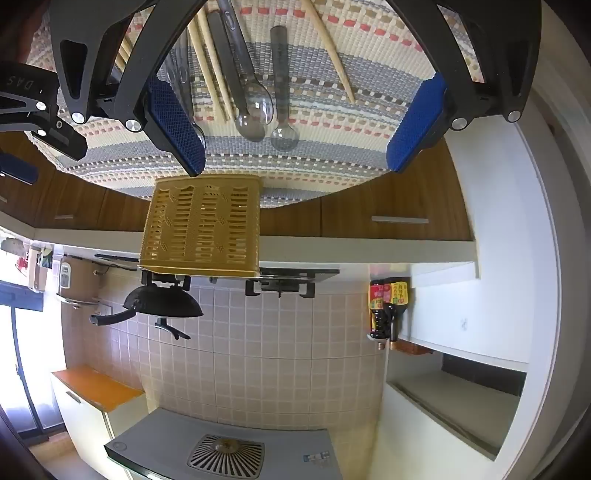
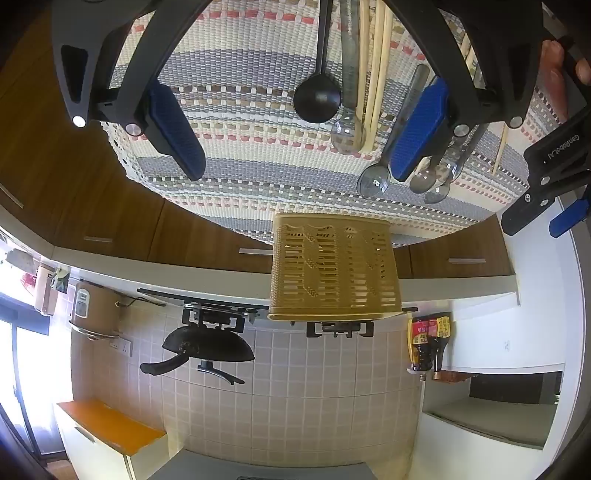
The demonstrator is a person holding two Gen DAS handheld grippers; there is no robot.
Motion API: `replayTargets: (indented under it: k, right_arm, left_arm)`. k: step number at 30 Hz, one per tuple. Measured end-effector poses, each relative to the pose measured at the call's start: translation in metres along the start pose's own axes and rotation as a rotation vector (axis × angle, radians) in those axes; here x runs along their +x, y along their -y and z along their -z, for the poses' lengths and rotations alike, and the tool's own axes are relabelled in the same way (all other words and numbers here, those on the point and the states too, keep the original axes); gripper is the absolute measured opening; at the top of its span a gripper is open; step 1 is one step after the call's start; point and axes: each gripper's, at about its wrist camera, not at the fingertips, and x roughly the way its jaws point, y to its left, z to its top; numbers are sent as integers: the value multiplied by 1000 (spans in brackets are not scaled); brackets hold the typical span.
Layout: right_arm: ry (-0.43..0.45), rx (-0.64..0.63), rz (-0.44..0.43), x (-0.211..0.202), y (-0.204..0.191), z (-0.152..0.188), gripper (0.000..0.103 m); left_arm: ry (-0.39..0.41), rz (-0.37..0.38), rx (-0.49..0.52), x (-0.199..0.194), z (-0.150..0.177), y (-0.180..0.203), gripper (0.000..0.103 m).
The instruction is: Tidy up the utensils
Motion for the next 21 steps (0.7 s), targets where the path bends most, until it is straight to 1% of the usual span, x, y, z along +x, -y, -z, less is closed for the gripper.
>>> replayTargets:
  k: [1, 21]
  right_arm:
    - [-2, 0, 0, 0, 0, 0, 96]
    - [-8, -6, -3, 2, -2, 1, 96]
  left_arm:
    - [-9, 2, -13, 0, 0, -1, 95]
    - [-8, 2, -4, -2, 1, 5, 95]
